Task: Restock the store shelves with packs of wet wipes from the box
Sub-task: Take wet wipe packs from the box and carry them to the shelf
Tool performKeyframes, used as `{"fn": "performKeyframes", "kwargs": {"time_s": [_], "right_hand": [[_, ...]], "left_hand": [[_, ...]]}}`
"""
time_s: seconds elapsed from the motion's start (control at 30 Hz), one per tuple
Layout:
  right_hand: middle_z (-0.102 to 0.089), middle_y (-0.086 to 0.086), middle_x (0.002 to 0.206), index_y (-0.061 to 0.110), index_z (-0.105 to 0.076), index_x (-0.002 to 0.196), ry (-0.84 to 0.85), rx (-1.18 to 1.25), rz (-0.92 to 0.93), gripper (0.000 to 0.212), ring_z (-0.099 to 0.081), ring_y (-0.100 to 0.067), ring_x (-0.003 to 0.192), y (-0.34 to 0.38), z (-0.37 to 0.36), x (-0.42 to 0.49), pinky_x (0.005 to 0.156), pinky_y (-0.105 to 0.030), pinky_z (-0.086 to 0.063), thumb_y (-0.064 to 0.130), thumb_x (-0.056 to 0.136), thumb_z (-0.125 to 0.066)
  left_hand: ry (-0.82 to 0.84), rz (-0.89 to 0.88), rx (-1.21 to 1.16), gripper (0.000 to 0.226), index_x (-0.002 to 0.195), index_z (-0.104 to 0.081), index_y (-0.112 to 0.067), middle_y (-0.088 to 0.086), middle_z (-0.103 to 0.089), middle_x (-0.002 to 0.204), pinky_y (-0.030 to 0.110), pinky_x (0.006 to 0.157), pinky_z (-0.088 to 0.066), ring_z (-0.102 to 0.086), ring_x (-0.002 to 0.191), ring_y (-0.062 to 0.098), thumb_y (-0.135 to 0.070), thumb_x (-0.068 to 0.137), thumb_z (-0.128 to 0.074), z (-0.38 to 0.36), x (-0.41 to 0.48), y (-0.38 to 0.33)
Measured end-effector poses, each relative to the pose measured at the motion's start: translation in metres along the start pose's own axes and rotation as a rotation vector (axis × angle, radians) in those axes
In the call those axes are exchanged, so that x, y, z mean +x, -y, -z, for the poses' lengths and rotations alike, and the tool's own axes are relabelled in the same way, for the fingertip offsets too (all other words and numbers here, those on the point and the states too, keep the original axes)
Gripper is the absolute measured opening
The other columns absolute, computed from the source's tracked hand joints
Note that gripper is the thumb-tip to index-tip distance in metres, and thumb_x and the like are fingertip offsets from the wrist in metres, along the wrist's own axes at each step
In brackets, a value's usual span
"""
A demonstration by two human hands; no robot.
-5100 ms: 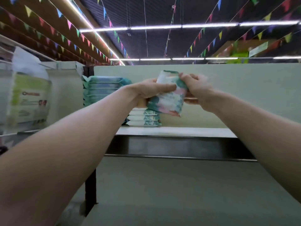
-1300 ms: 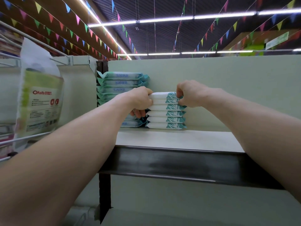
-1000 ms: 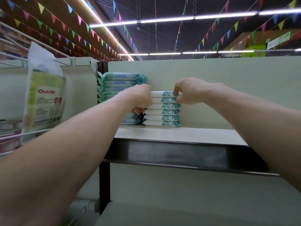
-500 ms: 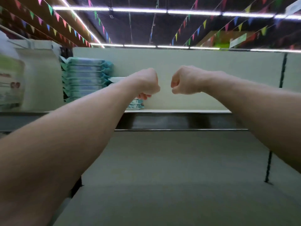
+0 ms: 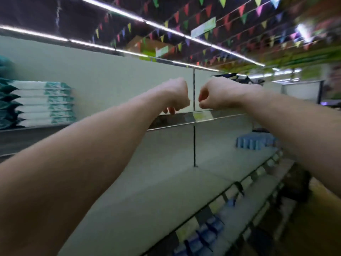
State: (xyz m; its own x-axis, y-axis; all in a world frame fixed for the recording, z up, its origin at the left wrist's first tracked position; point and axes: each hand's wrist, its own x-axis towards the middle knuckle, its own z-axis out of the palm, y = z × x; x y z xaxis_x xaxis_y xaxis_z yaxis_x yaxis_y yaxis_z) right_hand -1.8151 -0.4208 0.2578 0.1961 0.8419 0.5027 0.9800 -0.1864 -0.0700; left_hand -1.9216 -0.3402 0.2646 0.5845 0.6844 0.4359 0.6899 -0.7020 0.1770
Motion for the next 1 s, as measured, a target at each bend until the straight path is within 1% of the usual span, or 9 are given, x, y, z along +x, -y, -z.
{"fn": "performKeyframes", "kwargs": {"time_s": [0.1, 0.2, 0.3, 0.47, 0.6, 0.7, 0.8, 0.9, 1.0], "right_hand": [[-0.070, -0.006, 0.095, 0.011, -0.072, 0.098, 0.029, -0.078, -0.122, 0.018, -0.063, -0.022, 0.086, -0.027, 0.007, -0.046, 0.074, -0.028, -0.049, 0.017, 0.087, -0.060], [-0.067, -0.006, 0.089, 0.009, -0.069, 0.100, 0.079, -0.132, -0.249, 0.017, -0.062, -0.021, 0.081, -0.053, 0.016, -0.095, 0.068, -0.027, -0.047, 0.016, 0.087, -0.059], [-0.069, -0.008, 0.093, 0.008, -0.067, 0.102, 0.107, -0.178, -0.365, 0.019, -0.063, -0.023, 0.083, -0.082, 0.030, -0.145, 0.068, -0.029, -0.049, 0.017, 0.087, -0.061], [-0.071, -0.009, 0.087, 0.012, -0.072, 0.089, 0.158, -0.210, -0.572, 0.014, -0.067, -0.026, 0.079, -0.132, 0.051, -0.235, 0.072, -0.038, -0.057, 0.020, 0.085, -0.061], [-0.068, -0.008, 0.086, 0.010, -0.072, 0.090, 0.202, -0.221, -0.706, 0.014, -0.064, -0.026, 0.080, -0.172, 0.063, -0.316, 0.064, -0.031, -0.049, 0.019, 0.086, -0.061], [-0.068, -0.007, 0.089, 0.013, -0.070, 0.089, 0.237, -0.231, -0.813, 0.011, -0.064, -0.024, 0.080, -0.203, 0.074, -0.383, 0.067, -0.033, -0.053, 0.020, 0.087, -0.062], [-0.063, -0.006, 0.081, 0.014, -0.064, 0.082, 0.288, -0.220, -0.923, 0.009, -0.060, -0.023, 0.075, -0.234, 0.086, -0.454, 0.059, -0.029, -0.044, 0.019, 0.089, -0.061], [-0.056, -0.005, 0.073, 0.017, -0.058, 0.068, 0.299, -0.229, -1.016, 0.018, -0.056, -0.025, 0.072, -0.260, 0.093, -0.521, 0.055, -0.027, -0.036, 0.020, 0.085, -0.062], [-0.058, -0.009, 0.073, 0.011, -0.061, 0.071, 0.339, -0.214, -1.102, 0.016, -0.055, -0.025, 0.070, -0.279, 0.092, -0.580, 0.054, -0.028, -0.037, 0.019, 0.085, -0.061]], "left_hand": [[0.059, -0.123, -0.052, 0.020, 0.103, -0.065, -0.006, 0.012, -0.070, 0.083, 0.039, 0.066, -0.061, -0.071, 0.070, 0.025, -0.015, 0.093, -0.050, -0.023, -0.014, -0.040], [0.155, -0.225, -0.100, 0.021, 0.105, -0.063, -0.005, 0.012, -0.070, 0.083, 0.040, 0.065, -0.061, -0.071, 0.067, 0.023, -0.017, 0.094, -0.050, -0.046, -0.033, -0.083], [0.237, -0.330, -0.136, 0.023, 0.105, -0.064, -0.004, 0.013, -0.072, 0.083, 0.040, 0.062, -0.061, -0.071, 0.064, 0.022, -0.018, 0.093, -0.051, -0.065, -0.055, -0.129], [0.313, -0.491, -0.148, 0.019, 0.096, -0.066, -0.006, 0.013, -0.071, 0.080, 0.041, 0.063, -0.061, -0.071, 0.065, 0.023, -0.017, 0.092, -0.050, -0.093, -0.098, -0.219], [0.363, -0.628, -0.160, 0.014, 0.091, -0.062, -0.007, 0.011, -0.067, 0.078, 0.036, 0.064, -0.061, -0.067, 0.062, 0.023, -0.014, 0.092, -0.050, -0.118, -0.138, -0.300], [0.426, -0.710, -0.175, 0.016, 0.103, -0.061, -0.007, 0.013, -0.067, 0.085, 0.041, 0.064, -0.061, -0.068, 0.067, 0.025, -0.014, 0.092, -0.052, -0.144, -0.176, -0.366], [0.488, -0.785, -0.163, 0.018, 0.107, -0.060, -0.008, 0.012, -0.064, 0.082, 0.038, 0.063, -0.061, -0.066, 0.065, 0.024, -0.016, 0.093, -0.052, -0.170, -0.222, -0.429], [0.563, -0.846, -0.161, 0.020, 0.109, -0.060, -0.006, 0.012, -0.063, 0.079, 0.036, 0.060, -0.060, -0.064, 0.061, 0.023, -0.015, 0.093, -0.051, -0.194, -0.268, -0.483], [0.639, -0.906, -0.175, 0.024, 0.117, -0.057, -0.008, 0.010, -0.060, 0.078, 0.036, 0.063, -0.060, -0.062, 0.060, 0.020, -0.016, 0.096, -0.049, -0.218, -0.313, -0.528]]}}
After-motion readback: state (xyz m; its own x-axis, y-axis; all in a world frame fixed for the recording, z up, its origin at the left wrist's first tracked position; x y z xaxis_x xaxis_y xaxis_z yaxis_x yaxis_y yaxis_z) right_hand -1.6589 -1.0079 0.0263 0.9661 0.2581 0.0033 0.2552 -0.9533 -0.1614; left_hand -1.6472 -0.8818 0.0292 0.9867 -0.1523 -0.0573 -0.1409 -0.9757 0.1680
